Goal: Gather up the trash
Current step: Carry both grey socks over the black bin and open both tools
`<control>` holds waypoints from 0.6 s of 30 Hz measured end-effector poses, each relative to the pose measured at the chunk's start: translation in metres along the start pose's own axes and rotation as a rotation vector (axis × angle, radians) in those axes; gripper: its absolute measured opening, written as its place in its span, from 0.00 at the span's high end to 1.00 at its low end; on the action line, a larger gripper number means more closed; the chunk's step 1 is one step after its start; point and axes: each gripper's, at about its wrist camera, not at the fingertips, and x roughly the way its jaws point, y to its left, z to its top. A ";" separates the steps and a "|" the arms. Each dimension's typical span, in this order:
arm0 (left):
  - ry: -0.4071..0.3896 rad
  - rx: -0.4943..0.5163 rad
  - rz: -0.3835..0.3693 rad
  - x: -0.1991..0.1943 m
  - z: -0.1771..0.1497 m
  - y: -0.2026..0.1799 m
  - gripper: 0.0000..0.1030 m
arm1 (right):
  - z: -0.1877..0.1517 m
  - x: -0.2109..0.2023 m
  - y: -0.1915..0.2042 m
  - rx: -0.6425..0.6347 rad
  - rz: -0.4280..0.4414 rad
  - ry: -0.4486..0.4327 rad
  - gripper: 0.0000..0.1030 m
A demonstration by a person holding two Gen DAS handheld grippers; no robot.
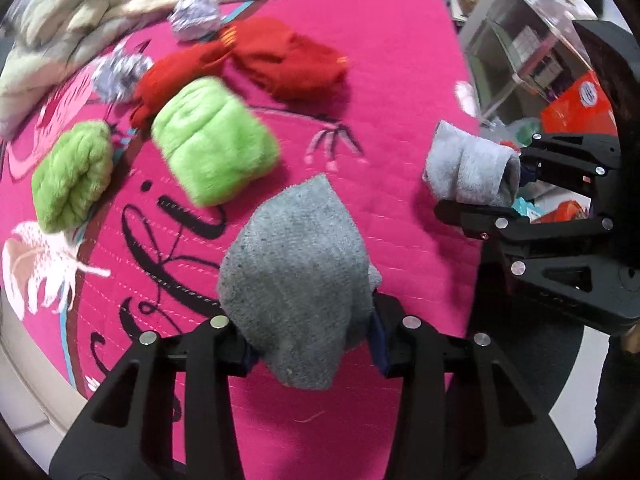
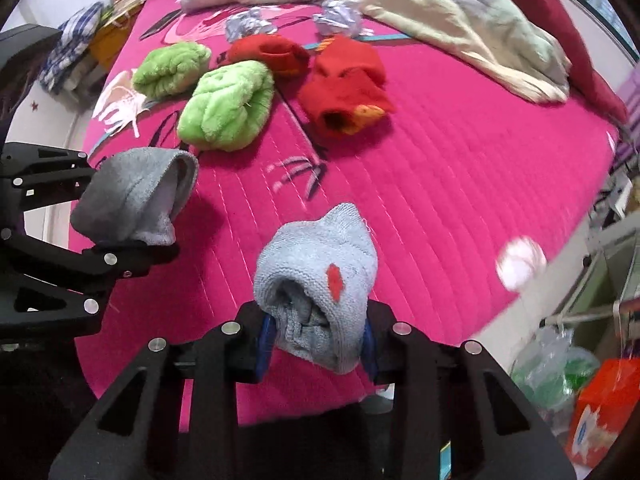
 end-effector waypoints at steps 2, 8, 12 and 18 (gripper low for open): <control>-0.009 0.040 0.002 -0.003 0.002 -0.014 0.59 | -0.012 -0.007 -0.004 0.027 -0.017 -0.004 0.69; -0.015 0.155 0.007 -0.001 0.014 -0.053 0.59 | -0.046 -0.029 -0.024 0.127 -0.063 -0.034 0.69; -0.020 0.233 -0.013 0.003 0.023 -0.082 0.59 | -0.071 -0.047 -0.041 0.218 -0.097 -0.063 0.69; -0.010 0.367 -0.051 0.011 0.034 -0.140 0.59 | -0.110 -0.070 -0.065 0.361 -0.127 -0.101 0.68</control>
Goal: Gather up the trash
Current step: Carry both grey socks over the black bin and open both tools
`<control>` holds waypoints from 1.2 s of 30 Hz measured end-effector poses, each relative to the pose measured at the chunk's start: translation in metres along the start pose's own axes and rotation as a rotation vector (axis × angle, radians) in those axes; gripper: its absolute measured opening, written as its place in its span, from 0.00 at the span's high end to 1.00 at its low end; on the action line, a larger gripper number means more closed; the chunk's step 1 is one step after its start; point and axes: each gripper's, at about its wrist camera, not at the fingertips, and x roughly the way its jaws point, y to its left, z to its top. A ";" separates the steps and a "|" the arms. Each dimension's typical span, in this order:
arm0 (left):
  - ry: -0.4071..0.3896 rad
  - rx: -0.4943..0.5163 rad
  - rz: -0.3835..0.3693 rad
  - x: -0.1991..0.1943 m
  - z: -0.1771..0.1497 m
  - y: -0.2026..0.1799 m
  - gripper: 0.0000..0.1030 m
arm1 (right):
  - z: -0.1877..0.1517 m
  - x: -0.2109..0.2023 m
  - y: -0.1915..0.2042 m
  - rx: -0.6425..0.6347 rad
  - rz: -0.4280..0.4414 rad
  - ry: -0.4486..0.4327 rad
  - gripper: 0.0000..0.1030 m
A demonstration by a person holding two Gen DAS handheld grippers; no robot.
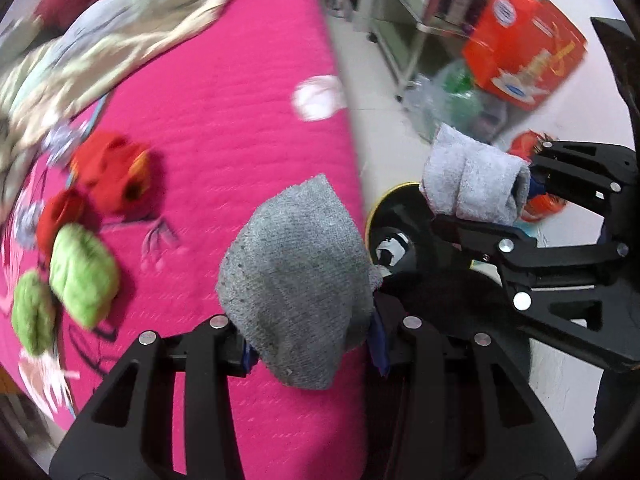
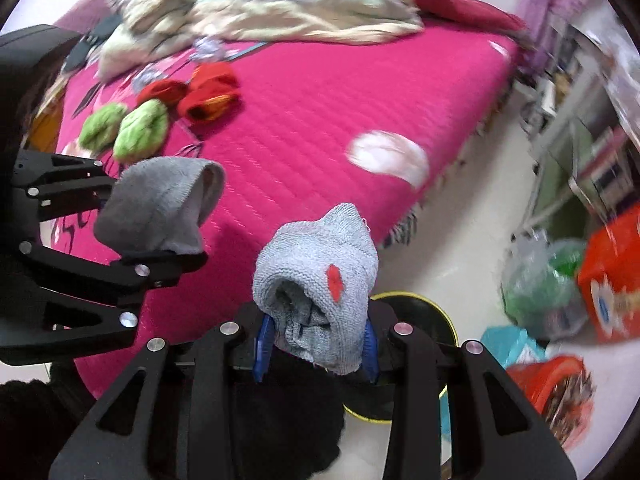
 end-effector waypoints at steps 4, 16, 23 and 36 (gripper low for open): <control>0.008 0.071 -0.029 0.008 0.013 -0.022 0.59 | -0.018 -0.013 -0.024 0.088 -0.036 -0.023 0.68; 0.058 0.270 -0.164 0.042 0.045 -0.100 0.58 | -0.074 -0.039 -0.087 0.307 -0.121 -0.032 0.68; 0.127 0.329 -0.161 0.068 0.054 -0.125 0.23 | -0.094 -0.041 -0.111 0.386 -0.156 -0.013 0.68; 0.085 0.290 -0.062 0.056 0.045 -0.098 0.17 | -0.093 0.004 -0.121 0.405 -0.156 0.104 0.36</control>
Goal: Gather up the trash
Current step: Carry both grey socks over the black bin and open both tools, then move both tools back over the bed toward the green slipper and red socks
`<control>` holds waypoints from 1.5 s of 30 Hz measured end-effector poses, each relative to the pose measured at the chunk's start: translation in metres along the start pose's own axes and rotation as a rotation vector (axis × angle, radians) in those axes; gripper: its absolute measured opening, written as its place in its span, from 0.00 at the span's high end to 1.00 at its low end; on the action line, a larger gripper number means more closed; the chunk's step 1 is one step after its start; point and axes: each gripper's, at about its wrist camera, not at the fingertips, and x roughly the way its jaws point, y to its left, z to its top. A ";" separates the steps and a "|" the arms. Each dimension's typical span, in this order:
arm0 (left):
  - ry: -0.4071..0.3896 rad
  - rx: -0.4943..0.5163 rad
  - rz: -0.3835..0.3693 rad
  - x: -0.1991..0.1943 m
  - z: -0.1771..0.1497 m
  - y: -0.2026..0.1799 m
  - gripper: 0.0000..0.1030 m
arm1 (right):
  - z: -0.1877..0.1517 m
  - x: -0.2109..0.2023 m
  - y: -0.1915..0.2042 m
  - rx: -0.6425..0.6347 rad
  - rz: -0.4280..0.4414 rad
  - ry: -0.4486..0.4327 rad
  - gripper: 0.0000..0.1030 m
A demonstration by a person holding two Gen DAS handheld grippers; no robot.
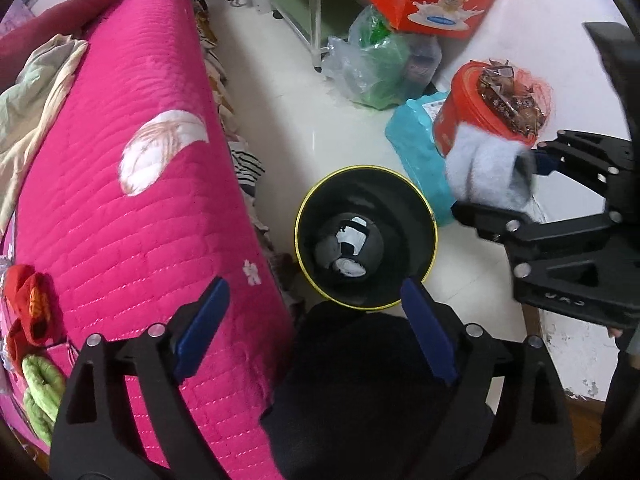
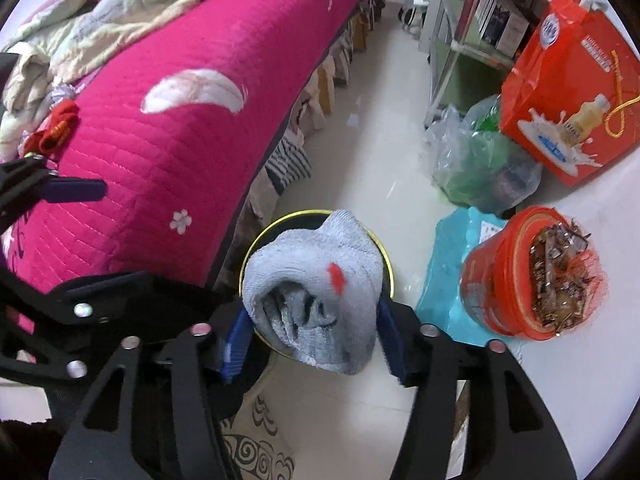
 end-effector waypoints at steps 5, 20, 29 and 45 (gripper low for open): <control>0.007 -0.019 -0.002 -0.004 -0.004 0.005 0.16 | 0.000 0.008 0.000 0.016 -0.013 0.019 0.24; -0.060 -0.276 0.080 -0.043 -0.042 0.056 0.16 | 0.031 -0.010 0.059 -0.135 0.004 -0.073 0.24; -0.110 -0.494 0.171 -0.071 -0.074 0.103 0.16 | 0.066 -0.018 0.125 -0.303 0.037 -0.133 0.24; -0.129 -0.805 0.271 -0.088 -0.132 0.168 0.15 | 0.110 -0.019 0.233 -0.564 0.138 -0.205 0.24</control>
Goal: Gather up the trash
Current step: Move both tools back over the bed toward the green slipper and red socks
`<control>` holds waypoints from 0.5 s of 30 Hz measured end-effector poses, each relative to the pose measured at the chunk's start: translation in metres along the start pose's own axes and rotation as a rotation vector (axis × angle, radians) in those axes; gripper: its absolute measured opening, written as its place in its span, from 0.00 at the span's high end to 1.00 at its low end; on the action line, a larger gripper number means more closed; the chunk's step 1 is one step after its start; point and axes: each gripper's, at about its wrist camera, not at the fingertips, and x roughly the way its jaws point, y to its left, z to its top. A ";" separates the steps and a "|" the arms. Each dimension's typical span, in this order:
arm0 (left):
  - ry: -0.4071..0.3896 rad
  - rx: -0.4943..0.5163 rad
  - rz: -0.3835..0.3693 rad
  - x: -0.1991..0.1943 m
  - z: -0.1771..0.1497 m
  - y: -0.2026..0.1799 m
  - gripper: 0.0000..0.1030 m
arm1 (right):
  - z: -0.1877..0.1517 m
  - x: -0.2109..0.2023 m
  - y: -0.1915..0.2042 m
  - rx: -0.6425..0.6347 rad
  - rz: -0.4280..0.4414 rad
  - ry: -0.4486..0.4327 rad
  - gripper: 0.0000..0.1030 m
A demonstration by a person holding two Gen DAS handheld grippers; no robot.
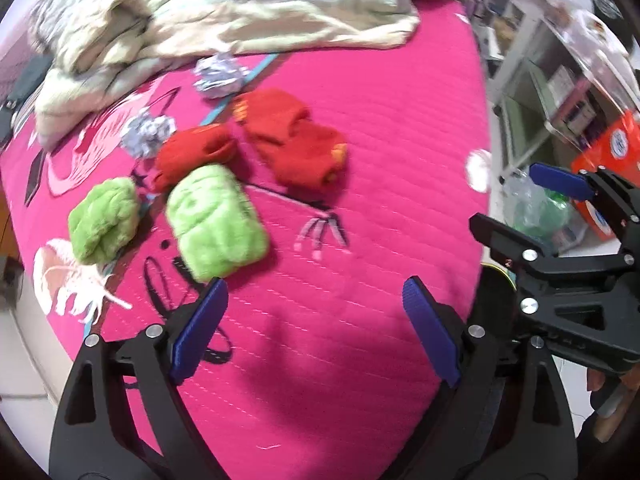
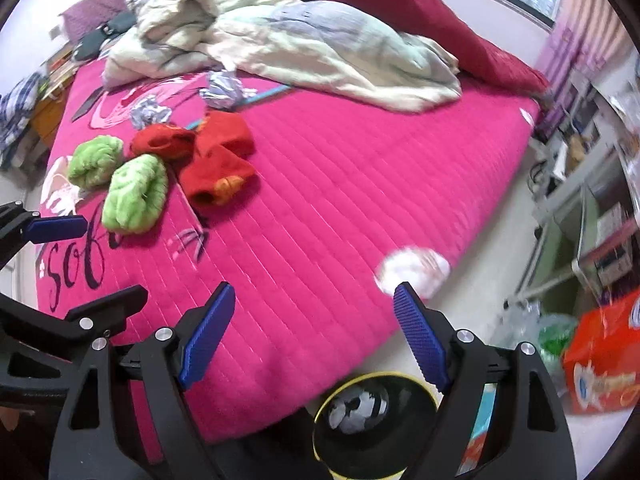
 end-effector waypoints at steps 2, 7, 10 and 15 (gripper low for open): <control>0.003 -0.026 0.014 0.002 0.001 0.008 0.15 | 0.008 0.004 0.005 -0.021 0.010 -0.008 0.24; 0.011 -0.087 0.031 0.008 0.003 0.026 0.11 | 0.024 0.016 0.015 -0.066 0.033 -0.012 0.24; 0.020 -0.130 0.031 0.012 0.005 0.035 0.11 | 0.033 0.023 0.020 -0.092 0.046 -0.013 0.24; 0.037 -0.154 0.040 0.021 0.008 0.042 0.09 | 0.047 0.034 0.024 -0.140 0.064 -0.013 0.23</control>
